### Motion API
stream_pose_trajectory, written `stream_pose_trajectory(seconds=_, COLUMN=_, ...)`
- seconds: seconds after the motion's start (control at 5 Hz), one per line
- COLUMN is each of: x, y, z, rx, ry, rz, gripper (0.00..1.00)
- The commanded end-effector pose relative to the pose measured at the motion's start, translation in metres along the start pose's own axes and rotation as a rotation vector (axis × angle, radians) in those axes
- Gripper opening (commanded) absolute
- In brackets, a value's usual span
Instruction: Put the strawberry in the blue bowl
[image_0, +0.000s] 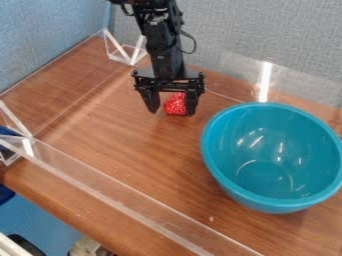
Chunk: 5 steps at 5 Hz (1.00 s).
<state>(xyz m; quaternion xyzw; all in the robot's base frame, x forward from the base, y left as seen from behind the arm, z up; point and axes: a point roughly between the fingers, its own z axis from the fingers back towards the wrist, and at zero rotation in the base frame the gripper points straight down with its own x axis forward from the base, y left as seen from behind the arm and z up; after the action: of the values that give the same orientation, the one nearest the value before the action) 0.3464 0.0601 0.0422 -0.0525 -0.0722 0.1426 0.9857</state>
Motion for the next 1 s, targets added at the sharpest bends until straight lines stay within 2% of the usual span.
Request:
stream_pose_trajectory(seconds=0.0, x=0.017, y=0.002, z=0.006, rx=0.007, ry=-0.056, rz=0.02, gripper=1.0)
stream_pose_trajectory(seconds=0.2, x=0.022, y=0.003, z=-0.002, rx=0.017, ry=-0.054, rz=0.036, gripper=1.0)
stream_pose_trajectory(seconds=0.4, x=0.027, y=0.003, z=-0.008, rx=0.021, ry=-0.055, rz=0.045, gripper=0.0)
stream_pose_trajectory(seconds=0.6, x=0.026, y=0.003, z=-0.005, rx=0.019, ry=-0.06, rz=0.035, gripper=0.0)
stream_pose_trajectory(seconds=0.8, x=0.025, y=0.001, z=0.005, rx=0.008, ry=-0.075, rz=0.026, gripper=0.0)
